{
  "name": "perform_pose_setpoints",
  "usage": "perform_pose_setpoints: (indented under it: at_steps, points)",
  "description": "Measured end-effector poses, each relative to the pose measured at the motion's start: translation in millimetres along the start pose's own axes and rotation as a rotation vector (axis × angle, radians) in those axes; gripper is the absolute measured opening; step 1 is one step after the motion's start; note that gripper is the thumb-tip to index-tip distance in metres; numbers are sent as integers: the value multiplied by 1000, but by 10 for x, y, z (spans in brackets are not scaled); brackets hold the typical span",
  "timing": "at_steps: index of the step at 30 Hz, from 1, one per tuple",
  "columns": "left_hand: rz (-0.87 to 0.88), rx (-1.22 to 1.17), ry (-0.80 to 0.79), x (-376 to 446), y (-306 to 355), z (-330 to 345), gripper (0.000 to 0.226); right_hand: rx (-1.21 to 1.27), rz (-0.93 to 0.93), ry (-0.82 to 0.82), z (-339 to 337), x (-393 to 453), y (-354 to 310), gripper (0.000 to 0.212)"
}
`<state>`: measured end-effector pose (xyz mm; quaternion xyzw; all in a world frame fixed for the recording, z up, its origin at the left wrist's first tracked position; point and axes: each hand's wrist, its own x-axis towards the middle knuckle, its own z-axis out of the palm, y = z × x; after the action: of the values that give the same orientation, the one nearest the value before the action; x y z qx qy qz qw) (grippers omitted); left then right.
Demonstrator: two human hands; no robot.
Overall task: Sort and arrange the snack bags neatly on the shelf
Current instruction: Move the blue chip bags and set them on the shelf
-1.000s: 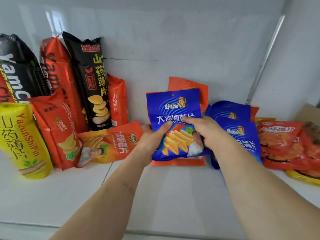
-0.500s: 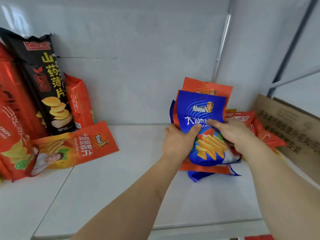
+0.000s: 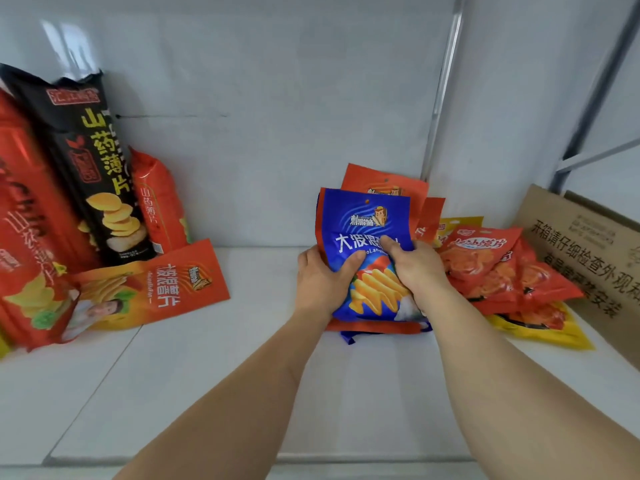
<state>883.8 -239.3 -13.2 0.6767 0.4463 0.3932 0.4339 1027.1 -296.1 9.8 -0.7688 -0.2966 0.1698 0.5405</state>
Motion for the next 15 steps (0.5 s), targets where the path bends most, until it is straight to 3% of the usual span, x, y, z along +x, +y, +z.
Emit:
perform_pose_setpoints:
  at_steps: [5, 9, 11, 15]
  points:
    - [-65, -57, -59, 322, -399, 31, 80, 62, -16, -89, 121, 84, -71, 45]
    - [3, -106, -179, 44, -204, -195, 48, 59, -9, -152, 55, -7, -26, 52]
    - [6, -182, -223, -22, -211, -285, 31, 92, -30, -131, 33, -52, -4, 48]
    - [-28, -221, -233, -131, -256, -424, 36, 108, -89, -32, -6, -196, -6, 40]
